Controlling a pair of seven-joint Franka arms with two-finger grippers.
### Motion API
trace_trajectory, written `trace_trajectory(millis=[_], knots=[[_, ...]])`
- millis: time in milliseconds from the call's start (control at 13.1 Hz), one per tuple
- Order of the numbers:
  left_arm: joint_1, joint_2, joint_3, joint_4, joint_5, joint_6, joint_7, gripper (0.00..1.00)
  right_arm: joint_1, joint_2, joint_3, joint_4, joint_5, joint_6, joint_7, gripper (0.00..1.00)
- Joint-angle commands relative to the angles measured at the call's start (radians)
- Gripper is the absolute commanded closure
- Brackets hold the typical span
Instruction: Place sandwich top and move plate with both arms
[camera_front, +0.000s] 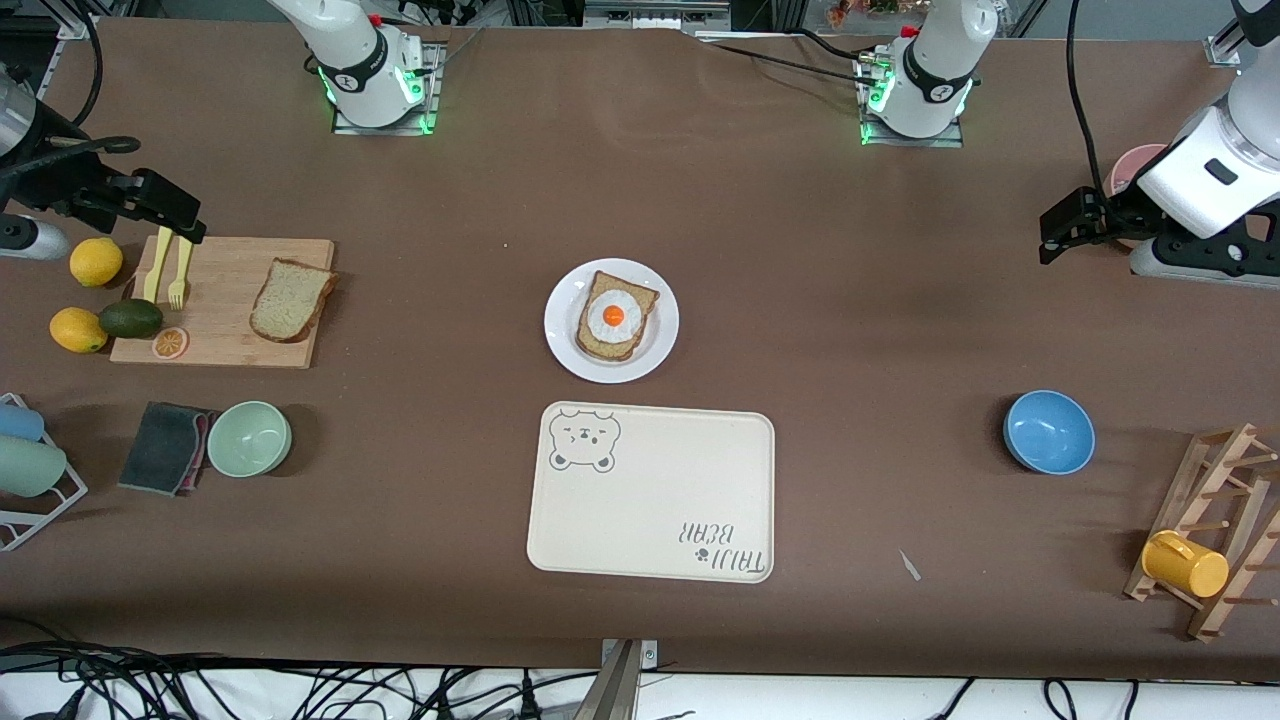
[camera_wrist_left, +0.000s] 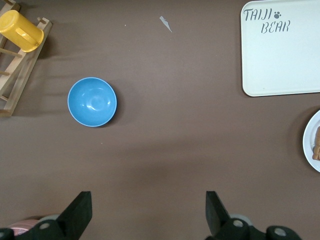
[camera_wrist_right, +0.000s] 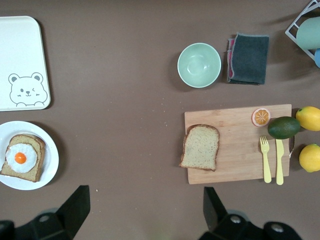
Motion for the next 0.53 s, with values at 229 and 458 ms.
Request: trace_trajectory(millis=[229,458], knots=[[-0.001,0.015,-0.005,0.035,0.030,-0.024,-0.005,0.00,-0.008,-0.012,-0.005,-0.030,0.018,0.011,0.004,0.00],[-0.003,0.015,-0.005,0.035,0.030,-0.025,-0.007,0.00,-0.008,-0.008,-0.001,-0.032,0.016,0.008,0.013,0.00]])
